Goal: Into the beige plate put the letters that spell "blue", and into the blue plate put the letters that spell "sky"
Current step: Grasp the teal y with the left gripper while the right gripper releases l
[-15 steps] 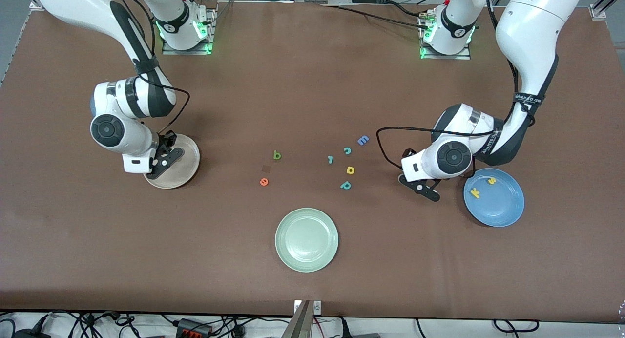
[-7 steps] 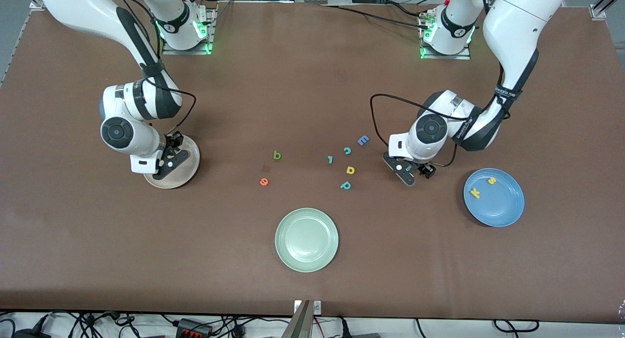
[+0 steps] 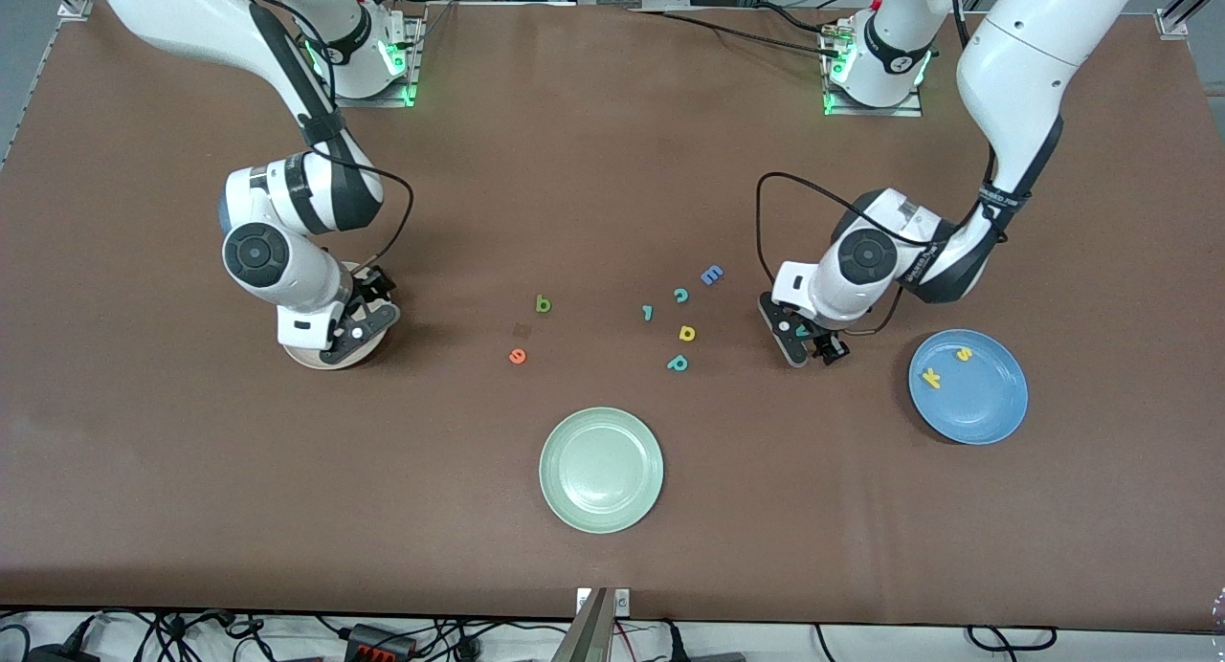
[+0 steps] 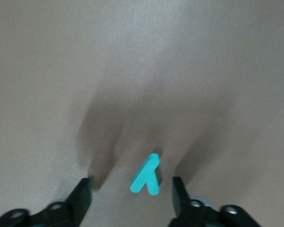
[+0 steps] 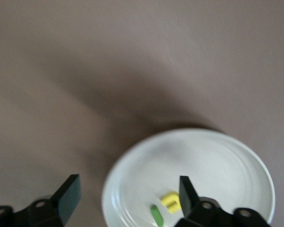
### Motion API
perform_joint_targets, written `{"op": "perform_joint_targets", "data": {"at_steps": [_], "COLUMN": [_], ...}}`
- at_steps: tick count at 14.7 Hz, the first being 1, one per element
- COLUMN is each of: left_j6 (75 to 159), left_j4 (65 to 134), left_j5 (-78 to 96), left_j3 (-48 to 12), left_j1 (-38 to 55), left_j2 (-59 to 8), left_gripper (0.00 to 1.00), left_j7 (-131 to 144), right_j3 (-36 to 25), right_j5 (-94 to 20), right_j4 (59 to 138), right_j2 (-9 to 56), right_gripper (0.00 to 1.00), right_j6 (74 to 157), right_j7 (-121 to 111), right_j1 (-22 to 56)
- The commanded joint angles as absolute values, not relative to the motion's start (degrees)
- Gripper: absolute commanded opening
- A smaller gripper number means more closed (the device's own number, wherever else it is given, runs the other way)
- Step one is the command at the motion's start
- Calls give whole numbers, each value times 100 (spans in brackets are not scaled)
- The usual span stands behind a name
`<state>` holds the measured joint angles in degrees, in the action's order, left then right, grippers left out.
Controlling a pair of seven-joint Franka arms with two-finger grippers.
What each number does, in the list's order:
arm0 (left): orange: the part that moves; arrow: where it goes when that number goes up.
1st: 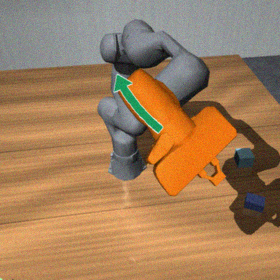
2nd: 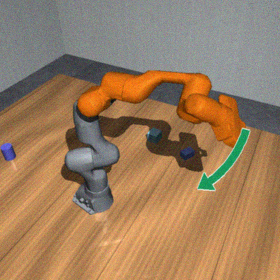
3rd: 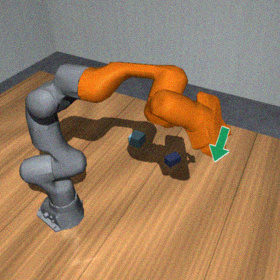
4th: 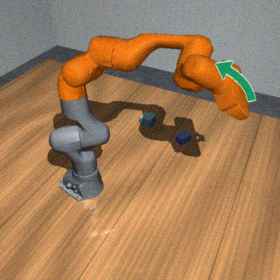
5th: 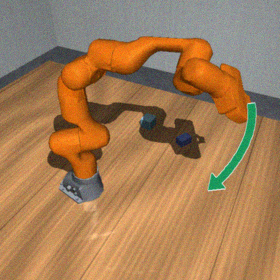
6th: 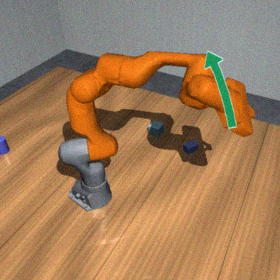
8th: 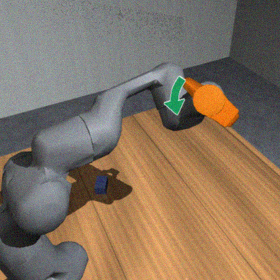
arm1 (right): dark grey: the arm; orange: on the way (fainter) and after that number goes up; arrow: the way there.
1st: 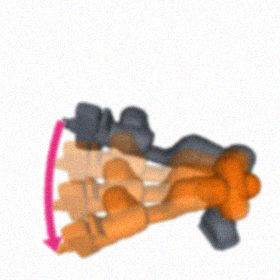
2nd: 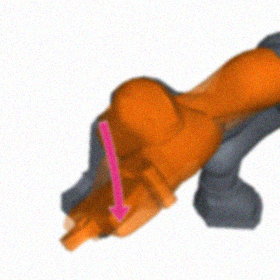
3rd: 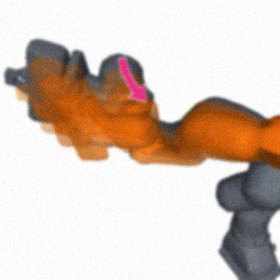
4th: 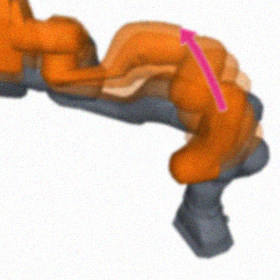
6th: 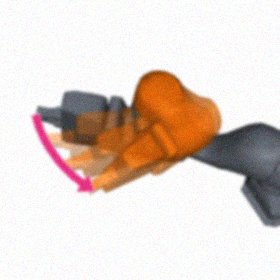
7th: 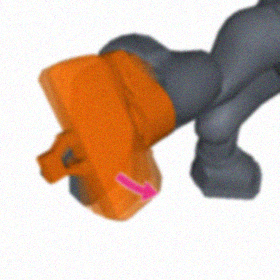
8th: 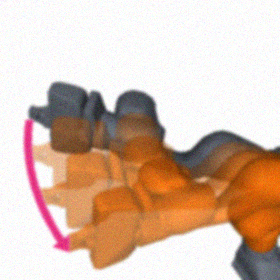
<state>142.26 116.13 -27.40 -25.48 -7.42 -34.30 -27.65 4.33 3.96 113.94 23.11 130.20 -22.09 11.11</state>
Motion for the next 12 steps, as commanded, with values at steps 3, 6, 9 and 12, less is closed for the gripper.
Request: {"op": "perform_joint_targets", "data": {"at_steps": [3, 6, 9, 12], "left_j6": [14300, 14309, 14282, 14247], "left_j4": [11646, 11637, 11637, 11628], "left_j5": [-2883, -2883, -2883, -2883], "left_j3": [-2593, -2593, -2593, -2593], "left_j1": [-721, -694, -694, -729], "left_j2": [-3410, -3419, -3419, -3393], "left_gripper": [43, 43, 22, 12], "left_j7": [-2883, -2883, -2892, -2900], "right_j3": [439, 439, 483, 483], "right_j5": [-132, -141, -429, -571], "right_j4": [10460, 10135, 10003, 9686], "right_j2": [2917, 3190, 3392, 3621], "right_gripper": [100, 100, 100, 100], "right_j6": [12964, 12964, 12973, 12964], "right_j7": [-717, 436, 1814, 2984], "right_j1": [2020, 2355, 2557, 2786]}}
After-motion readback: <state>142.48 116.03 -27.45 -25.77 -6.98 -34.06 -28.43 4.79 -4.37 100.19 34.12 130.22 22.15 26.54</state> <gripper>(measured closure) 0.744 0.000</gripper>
